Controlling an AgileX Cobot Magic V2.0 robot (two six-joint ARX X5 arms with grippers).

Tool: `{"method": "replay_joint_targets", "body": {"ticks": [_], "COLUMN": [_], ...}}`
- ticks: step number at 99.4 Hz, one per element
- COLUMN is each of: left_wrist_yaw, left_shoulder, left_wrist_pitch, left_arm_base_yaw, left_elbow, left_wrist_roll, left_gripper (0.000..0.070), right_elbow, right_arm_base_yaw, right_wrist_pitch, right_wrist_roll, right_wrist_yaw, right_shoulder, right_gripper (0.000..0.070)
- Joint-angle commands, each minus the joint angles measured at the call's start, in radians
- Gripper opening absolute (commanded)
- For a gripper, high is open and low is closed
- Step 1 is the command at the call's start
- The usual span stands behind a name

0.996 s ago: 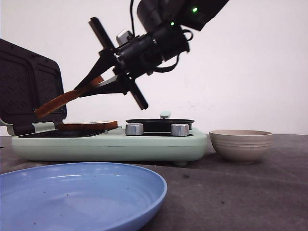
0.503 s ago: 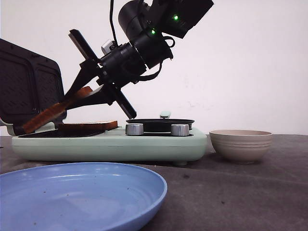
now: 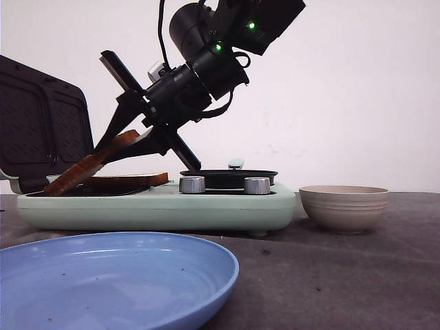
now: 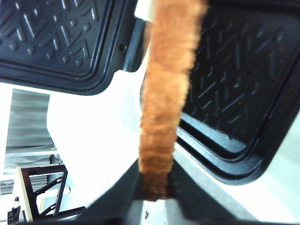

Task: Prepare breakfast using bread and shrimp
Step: 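Place the bread slice on the nearer press plate and open the right gripper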

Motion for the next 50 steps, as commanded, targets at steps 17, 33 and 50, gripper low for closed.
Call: {"method": "replay_joint_targets", "body": {"ticks": [17, 33, 50], "left_wrist_yaw": [-0.001, -0.003, -0.003], "left_shoulder": [0.004, 0.004, 0.004], "left_wrist_pitch": [0.011, 0.011, 0.011], "left_arm_base_yaw": [-0.003, -0.003, -0.003], "left_elbow": [0.013, 0.013, 0.013], "left_wrist_roll": [0.000, 0.000, 0.000], "left_gripper": [0.0627, 0.0627, 0.0627], "right_elbow": [0.027, 0.027, 0.027], "right_arm_base_yaw": [0.020, 0.022, 0.024], "right_wrist_pitch": [-0.034, -0.035, -0.053], "right_wrist_roll": [-0.055, -0.075, -0.095], "right_wrist_yaw": [0.065, 0.069, 0.092], "right_shoulder": [0.024, 0.024, 0.024], "right_gripper": [0.0261, 0.0324, 0.0347]}}
